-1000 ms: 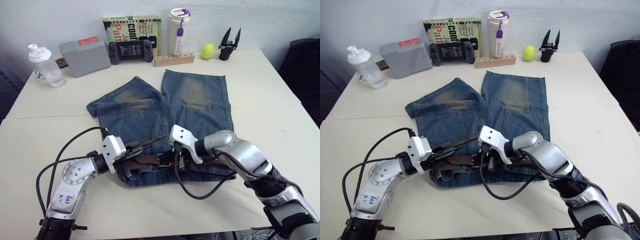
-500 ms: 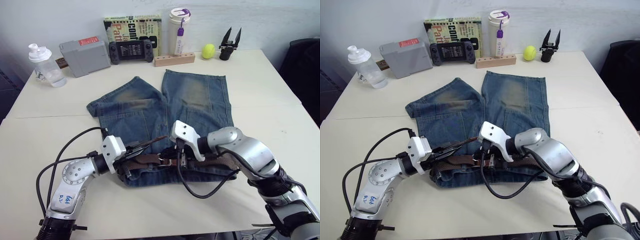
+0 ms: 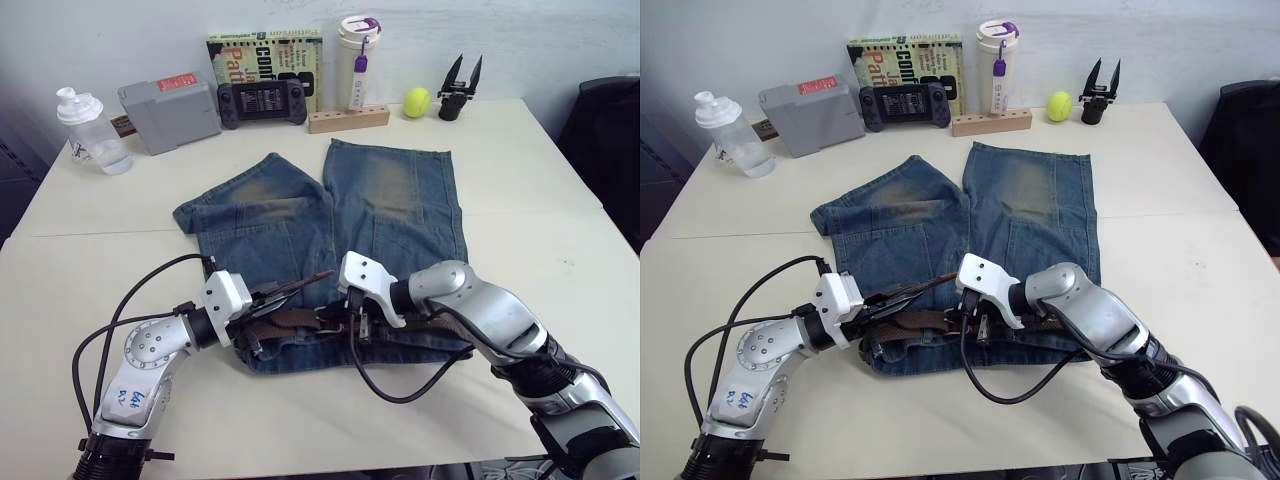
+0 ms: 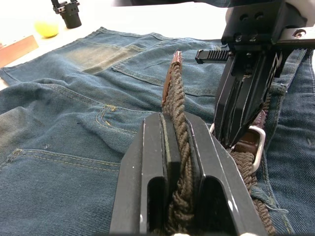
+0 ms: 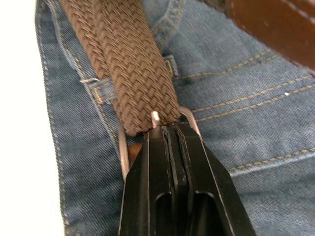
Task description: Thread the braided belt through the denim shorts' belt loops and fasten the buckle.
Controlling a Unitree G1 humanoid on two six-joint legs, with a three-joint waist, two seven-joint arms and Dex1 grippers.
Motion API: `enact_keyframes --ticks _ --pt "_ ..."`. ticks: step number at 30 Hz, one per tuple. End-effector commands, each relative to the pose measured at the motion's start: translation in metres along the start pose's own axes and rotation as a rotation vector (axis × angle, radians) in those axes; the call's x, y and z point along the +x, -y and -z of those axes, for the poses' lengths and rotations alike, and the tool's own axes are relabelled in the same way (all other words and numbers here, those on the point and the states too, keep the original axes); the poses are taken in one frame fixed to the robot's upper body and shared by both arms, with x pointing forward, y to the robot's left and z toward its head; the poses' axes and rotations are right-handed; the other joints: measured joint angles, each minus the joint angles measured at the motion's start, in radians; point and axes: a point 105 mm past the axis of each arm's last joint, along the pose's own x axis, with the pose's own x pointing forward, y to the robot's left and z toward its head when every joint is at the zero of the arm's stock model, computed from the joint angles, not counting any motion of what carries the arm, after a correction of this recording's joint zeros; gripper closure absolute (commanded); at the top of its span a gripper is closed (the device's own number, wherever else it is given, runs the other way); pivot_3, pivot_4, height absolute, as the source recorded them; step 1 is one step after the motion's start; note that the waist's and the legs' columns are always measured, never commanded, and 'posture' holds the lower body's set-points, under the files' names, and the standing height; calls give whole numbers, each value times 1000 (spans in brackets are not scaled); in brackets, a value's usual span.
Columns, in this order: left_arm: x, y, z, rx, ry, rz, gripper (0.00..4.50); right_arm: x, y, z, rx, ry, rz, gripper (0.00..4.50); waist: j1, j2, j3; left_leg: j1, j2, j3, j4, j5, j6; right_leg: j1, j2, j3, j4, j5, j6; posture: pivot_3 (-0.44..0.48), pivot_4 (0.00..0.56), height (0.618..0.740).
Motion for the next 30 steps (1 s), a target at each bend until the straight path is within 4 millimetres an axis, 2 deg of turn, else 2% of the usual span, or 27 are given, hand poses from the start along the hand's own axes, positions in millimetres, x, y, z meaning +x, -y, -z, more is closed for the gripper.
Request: enact_keyframes --ticks 1,7,15,21,30 --pt "-2 -3 -7 28 15 -17 4500 4 -4 2 -27 -11 -12 4443 0 0 0 0 0 0 0 0 0 0 0 0 0 0 0 0 150 705" --pt "-3 -3 -7 27 15 -19 4500 9 -8 2 -53 -22 -21 4443 -1 0 0 0 0 0 0 0 0 0 0 0 0 0 0 0 150 705" --pt "-2 -5 -6 30 13 -20 4500 4 -9 -3 -88 -20 -16 4443 0 0 0 0 0 0 0 0 0 0 0 0 1 0 0 0 150 705" --pt "-2 -5 -6 31 15 -19 4500 7 -9 5 -120 -67 0 4443 0 0 0 0 0 0 0 0 0 0 0 0 0 0 0 0 150 705" --pt "-2 -6 -6 30 13 -19 4500 -5 -6 -3 -122 -42 25 4443 1 0 0 0 0 -1 0 0 0 0 0 0 0 0 0 0 150 705"
